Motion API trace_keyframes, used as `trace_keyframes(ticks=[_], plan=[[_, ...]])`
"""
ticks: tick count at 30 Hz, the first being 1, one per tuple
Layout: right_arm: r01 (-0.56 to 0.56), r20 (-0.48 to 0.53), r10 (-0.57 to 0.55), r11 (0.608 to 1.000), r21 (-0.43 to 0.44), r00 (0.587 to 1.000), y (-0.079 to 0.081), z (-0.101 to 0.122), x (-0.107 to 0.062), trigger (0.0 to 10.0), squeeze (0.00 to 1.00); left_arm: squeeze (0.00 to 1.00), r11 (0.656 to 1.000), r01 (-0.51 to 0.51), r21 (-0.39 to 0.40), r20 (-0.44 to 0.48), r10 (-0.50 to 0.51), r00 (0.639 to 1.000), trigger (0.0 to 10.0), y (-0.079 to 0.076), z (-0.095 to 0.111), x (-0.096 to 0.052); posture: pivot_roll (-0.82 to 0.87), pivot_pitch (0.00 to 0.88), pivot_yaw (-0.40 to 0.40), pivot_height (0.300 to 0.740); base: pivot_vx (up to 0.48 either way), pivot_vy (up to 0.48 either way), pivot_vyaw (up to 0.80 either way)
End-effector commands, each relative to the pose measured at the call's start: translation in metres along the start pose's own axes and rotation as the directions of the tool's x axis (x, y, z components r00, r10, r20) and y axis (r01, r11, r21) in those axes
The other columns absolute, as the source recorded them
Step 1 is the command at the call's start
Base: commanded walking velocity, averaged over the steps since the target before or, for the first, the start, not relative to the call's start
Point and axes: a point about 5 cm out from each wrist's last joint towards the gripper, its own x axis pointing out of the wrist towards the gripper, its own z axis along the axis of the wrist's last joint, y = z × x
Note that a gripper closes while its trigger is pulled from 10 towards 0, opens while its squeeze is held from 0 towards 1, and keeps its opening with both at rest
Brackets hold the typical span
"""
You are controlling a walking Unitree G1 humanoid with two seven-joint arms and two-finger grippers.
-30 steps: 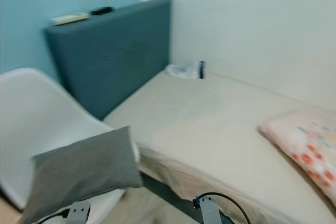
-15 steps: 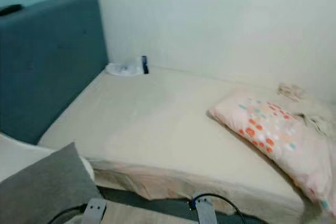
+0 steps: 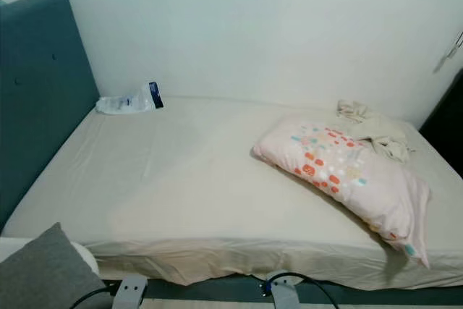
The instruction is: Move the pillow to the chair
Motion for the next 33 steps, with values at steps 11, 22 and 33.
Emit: trace_keyframes(ticks=[11, 22, 33], plan=[[0.016, -0.009, -0.016, 1.0, -0.01, 1.0, -0.005, -0.0005, -0.0009, 10.0, 0.0, 0.0, 1.0, 0.013, 0.002, -0.012, -0.013, 1.0, 10.0, -0.0011, -0.0026, -0.0003, 0.11, 0.0, -0.062, 0.74, 0.0, 0.0, -0.77], [0.027, -0.015, -0.027, 0.999, -0.035, 1.0, -0.0078, -0.0012, -0.0015, 10.0, 0.0, 0.0, 1.0, 0.012, 0.008, -0.019, -0.012, 1.0, 10.0, -0.0019, -0.003, -0.0001, 0.11, 0.0, -0.071, 0.74, 0.0, 0.0, -0.07], [0.03, -0.017, -0.031, 0.999, -0.045, 0.999, -0.0094, -0.0015, -0.0018, 10.0, 0.0, 0.0, 1.0, 0.017, 0.021, -0.03, -0.016, 0.999, 10.0, -0.0033, -0.0045, -0.0001, 0.11, 0.0, -0.071, 0.74, 0.0, -0.285, 0.0]])
